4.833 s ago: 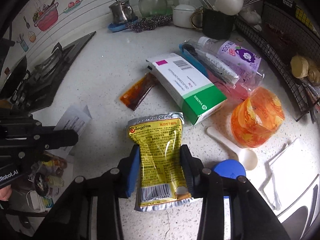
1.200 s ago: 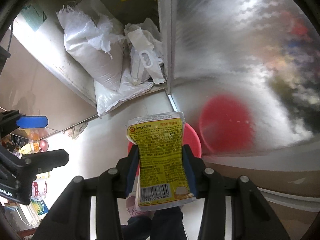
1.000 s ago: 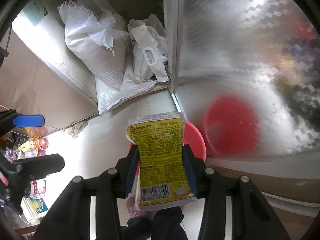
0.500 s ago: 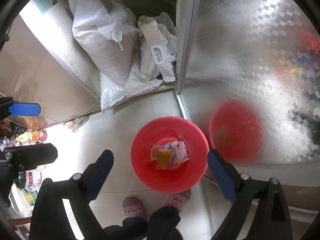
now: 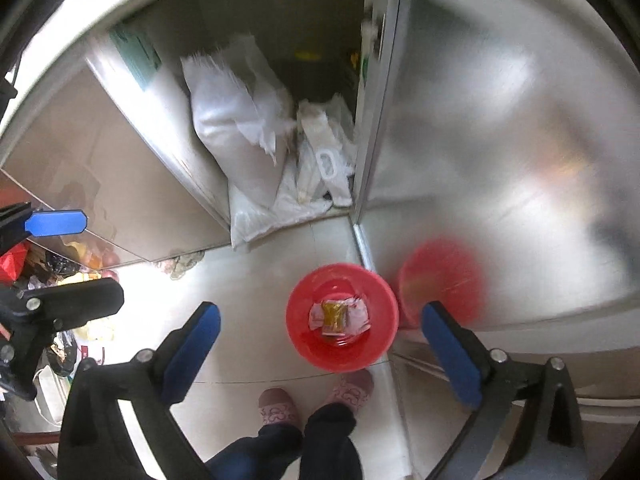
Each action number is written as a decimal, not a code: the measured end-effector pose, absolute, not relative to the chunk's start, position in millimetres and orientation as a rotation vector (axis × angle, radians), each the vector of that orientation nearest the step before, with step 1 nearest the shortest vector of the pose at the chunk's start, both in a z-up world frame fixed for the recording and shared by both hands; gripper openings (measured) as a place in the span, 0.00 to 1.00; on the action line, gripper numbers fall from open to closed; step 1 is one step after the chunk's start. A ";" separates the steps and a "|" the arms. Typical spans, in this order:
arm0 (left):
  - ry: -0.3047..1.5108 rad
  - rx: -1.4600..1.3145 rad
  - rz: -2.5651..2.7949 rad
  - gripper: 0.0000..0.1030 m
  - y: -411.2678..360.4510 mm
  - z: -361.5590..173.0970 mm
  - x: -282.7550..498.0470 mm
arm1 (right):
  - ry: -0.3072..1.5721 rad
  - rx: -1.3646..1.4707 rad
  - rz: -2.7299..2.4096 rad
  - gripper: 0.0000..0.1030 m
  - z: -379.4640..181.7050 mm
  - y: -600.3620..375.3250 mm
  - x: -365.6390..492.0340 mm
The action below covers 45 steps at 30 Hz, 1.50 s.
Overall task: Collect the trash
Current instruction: 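Raise both tools back up to the counter, then grasp the blue round lid with the right tool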
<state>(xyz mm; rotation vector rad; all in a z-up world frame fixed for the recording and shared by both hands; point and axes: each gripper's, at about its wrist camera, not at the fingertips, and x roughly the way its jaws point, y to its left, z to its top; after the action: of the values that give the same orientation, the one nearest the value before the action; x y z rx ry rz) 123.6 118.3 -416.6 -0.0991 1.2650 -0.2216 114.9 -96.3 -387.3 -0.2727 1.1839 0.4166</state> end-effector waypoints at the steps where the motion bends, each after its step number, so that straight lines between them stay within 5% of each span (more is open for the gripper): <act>1: 1.250 -0.098 -0.222 1.00 117.0 -402.0 120.8 | 1.169 -0.288 0.415 0.99 -372.3 -96.4 111.8; 24: 0.953 -0.105 -0.259 1.00 77.3 -118.8 121.5 | 0.867 -0.174 0.359 1.00 -91.0 -152.3 110.1; 35: 0.888 -0.057 -0.293 1.00 40.1 -73.0 191.8 | 0.810 -0.112 0.280 1.00 -51.3 -190.0 167.0; 45: 0.942 -0.004 -0.303 1.00 -10.0 -91.2 303.7 | 0.844 -0.088 0.303 1.00 -65.1 -222.2 267.8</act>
<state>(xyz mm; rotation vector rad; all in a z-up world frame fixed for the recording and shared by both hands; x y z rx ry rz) 303.7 -10.0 -91.2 -0.0043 0.9419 -0.3027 267.8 -222.2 -65.1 -0.0877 0.8438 0.3035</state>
